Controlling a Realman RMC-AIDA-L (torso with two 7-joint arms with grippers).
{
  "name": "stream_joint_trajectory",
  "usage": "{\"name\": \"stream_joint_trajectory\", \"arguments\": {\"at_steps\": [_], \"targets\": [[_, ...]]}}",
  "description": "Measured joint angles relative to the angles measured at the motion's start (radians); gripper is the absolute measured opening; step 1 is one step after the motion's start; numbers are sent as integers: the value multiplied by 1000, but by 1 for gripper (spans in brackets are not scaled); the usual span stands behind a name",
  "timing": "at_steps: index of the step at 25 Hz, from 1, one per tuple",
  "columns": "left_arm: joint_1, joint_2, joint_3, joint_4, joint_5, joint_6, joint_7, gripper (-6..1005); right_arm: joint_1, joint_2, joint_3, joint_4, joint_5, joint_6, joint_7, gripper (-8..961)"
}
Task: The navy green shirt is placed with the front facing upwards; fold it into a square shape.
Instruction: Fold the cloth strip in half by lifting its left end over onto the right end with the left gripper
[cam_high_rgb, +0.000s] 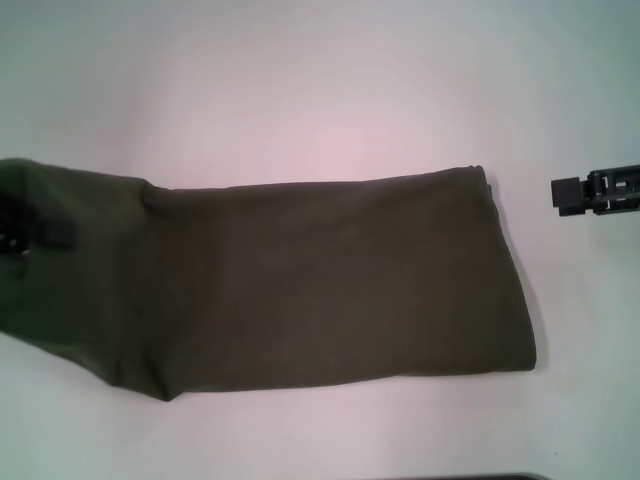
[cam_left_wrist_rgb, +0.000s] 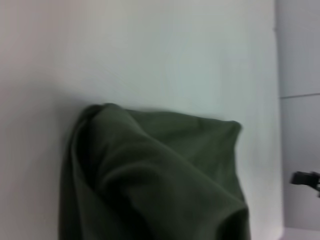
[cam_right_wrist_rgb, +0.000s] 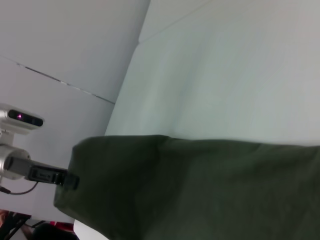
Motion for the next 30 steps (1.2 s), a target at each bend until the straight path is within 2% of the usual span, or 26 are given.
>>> {"name": "stream_joint_trajectory", "arguments": {"at_steps": [8, 11, 20, 23, 27, 30], "targets": [[-39, -28, 7, 36, -35, 6, -4, 47, 8, 12, -9, 1, 0, 2, 2, 638], [-44, -34, 7, 36, -36, 6, 0, 48, 26, 29, -25, 3, 0, 3, 5, 638], [-45, -34, 7, 27, -48, 0, 7, 49, 138, 116, -187, 53, 0, 78, 33, 636], [-45, -35, 7, 31, -48, -3, 12, 49, 169, 155, -220, 65, 1, 114, 33, 635], [-44, -38, 5, 34, -49, -6, 20, 49, 207, 197, -273, 64, -2, 127, 30, 634], [-42, -38, 0, 33, -49, -10, 25, 49, 233, 216, -310, 86, -2, 161, 35, 527]]}}
